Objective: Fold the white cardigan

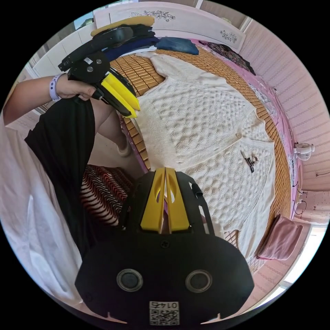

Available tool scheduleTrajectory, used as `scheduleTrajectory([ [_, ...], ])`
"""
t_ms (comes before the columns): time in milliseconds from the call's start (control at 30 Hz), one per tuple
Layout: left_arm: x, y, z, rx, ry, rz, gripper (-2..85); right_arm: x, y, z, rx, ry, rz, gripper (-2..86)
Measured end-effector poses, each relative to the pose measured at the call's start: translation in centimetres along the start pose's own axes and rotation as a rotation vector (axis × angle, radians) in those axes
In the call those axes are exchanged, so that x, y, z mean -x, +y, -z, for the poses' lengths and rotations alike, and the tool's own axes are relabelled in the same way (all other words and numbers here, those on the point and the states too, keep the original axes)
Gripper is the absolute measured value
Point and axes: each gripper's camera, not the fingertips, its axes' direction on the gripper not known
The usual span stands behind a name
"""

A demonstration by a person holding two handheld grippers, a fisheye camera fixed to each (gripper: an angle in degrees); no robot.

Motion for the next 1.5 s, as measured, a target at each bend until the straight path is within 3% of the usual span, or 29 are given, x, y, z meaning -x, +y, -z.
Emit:
scheduleTrajectory([
  [267, 1.4, -0.4, 0.2, -0.011, 0.064, 0.04, 5.9, 0.0, 1.9, -3.2, 0.12, -0.073, -0.043, -0.8],
  [400, 6.3, 1.3, 1.3, -0.189, 0.265, 0.265, 6.8, -1.3, 2.1, -1.4, 0.092, -0.124, -0.078, 0.1],
  [567, 14.5, 5.3, 3.4, -0.43, 0.283, 0.603, 6.1, -2.8, -0.1, 1.3, 0.038, -0.125, 0.059, 4.2],
  [667, 19.1, 7.3, 4.3, -0.494, 0.212, 0.732, 5.1, -4.0, -3.3, 2.7, -0.034, -0.132, 0.125, 4.9],
  [833, 24.9, 8.8, 5.5, -0.519, -0.059, 0.963, 5.1, -4.5, -10.9, 4.6, -0.165, -0.155, 0.215, 5.0],
  [1100, 28.2, 5.1, 4.7, -0.425, -0.208, 0.96, 5.9, -3.2, -23.4, 3.9, -0.173, -0.133, 0.24, 6.3],
  [1333, 30.0, 3.0, 2.4, -0.257, -0.226, 0.913, 7.2, -1.3, -25.1, 2.8, -0.127, -0.058, 0.309, 7.1],
  [1433, 30.0, 2.9, 2.4, -0.252, -0.241, 0.898, 6.5, -2.0, -24.5, 1.9, -0.064, -0.049, 0.225, 5.6],
  [1500, 30.2, 3.1, 2.3, -0.269, -0.203, 0.897, 4.2, -3.7, -23.9, 2.7, -0.09, -0.165, 0.052, 3.5],
])
